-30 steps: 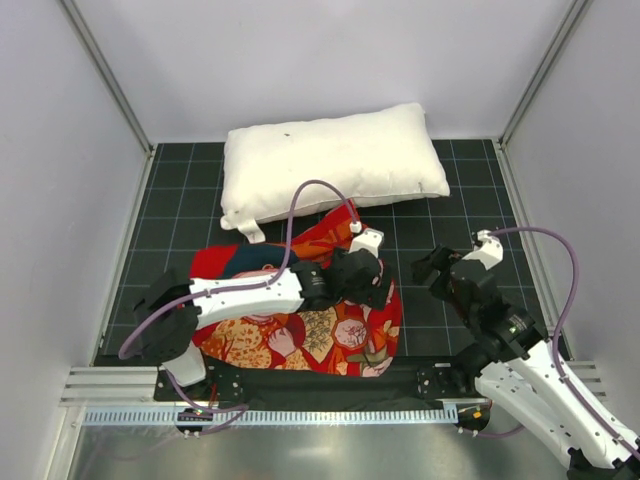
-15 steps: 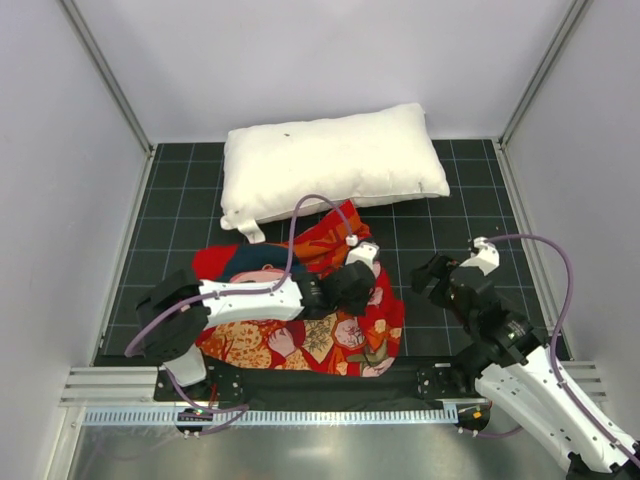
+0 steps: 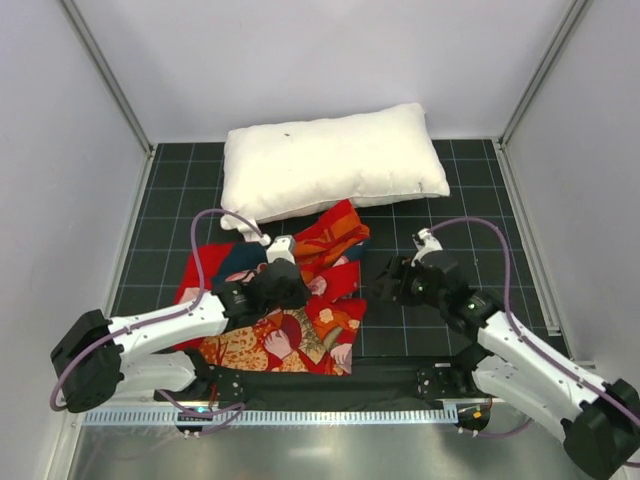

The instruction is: Put the pillow into the pillowcase

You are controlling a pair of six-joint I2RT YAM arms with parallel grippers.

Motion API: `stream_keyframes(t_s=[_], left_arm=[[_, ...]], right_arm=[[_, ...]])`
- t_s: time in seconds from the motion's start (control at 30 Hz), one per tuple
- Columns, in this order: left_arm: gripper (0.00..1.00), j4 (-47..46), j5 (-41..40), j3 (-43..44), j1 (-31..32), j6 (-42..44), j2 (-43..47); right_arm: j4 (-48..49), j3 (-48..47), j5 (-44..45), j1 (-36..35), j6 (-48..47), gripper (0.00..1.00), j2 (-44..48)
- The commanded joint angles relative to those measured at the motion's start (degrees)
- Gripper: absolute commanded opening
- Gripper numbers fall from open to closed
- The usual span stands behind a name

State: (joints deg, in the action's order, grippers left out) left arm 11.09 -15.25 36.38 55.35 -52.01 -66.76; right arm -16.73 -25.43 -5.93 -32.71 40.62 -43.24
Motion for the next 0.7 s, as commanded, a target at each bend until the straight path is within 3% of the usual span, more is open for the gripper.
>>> stream_keyframes(t_s=[0.0, 0.33, 0.67], left_arm=[[0.0, 2.97, -3.82, -2.01, -1.03, -2.13, 2.07], [0.0, 3.58, -5.06, -3.42, -2.18, -1.87, 3.83], [0.0, 8.24, -7.6, -1.23, -4.63, 1.2, 4.45]], right_arm=[[11.19, -0.76, -8.47, 0.02, -0.28, 0.77, -7.08], [21.2, -4.27, -8.04, -2.88, 2.0, 0.83, -20.56], [18.14, -16.13, 1.62, -10.8, -2.39, 0.81, -34.61]])
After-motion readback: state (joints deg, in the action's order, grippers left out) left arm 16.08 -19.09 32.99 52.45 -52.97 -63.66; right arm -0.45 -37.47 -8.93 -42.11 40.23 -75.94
